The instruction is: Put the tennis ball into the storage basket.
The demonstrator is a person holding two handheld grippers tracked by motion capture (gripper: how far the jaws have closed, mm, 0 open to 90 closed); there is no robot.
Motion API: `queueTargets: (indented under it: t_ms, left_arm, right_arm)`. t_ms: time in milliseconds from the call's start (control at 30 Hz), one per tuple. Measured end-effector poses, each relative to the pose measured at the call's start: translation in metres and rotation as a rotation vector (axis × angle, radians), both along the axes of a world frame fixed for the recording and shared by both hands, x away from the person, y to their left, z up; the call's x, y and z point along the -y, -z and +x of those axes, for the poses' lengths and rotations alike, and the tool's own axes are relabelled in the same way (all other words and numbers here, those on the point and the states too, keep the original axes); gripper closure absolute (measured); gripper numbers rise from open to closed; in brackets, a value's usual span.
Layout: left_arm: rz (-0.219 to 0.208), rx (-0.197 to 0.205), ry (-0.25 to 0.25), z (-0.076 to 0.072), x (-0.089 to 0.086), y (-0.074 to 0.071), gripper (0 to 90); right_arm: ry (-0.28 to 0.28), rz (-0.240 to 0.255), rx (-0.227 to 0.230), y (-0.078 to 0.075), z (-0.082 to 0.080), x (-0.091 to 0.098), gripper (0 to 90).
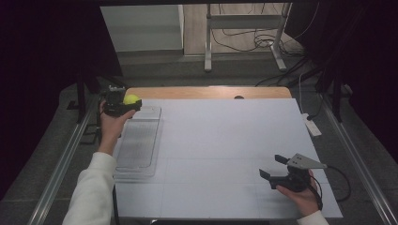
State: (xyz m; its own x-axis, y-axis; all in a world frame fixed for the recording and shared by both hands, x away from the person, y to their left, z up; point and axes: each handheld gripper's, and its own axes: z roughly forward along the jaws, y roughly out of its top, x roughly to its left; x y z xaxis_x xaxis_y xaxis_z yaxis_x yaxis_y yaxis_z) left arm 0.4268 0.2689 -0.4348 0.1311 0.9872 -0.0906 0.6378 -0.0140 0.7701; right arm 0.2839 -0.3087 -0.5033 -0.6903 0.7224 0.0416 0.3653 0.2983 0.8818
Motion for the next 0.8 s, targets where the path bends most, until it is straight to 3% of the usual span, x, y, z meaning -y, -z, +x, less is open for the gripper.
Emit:
queueTargets:
  t_ms: [800]
  left_arm:
    - [0.016,-0.066,-0.005,0.003,-0.005,0.021,27.1]
  right_arm:
    - [0.001,-0.006,-0.004,0.001,0.000,-0.001,12.9]
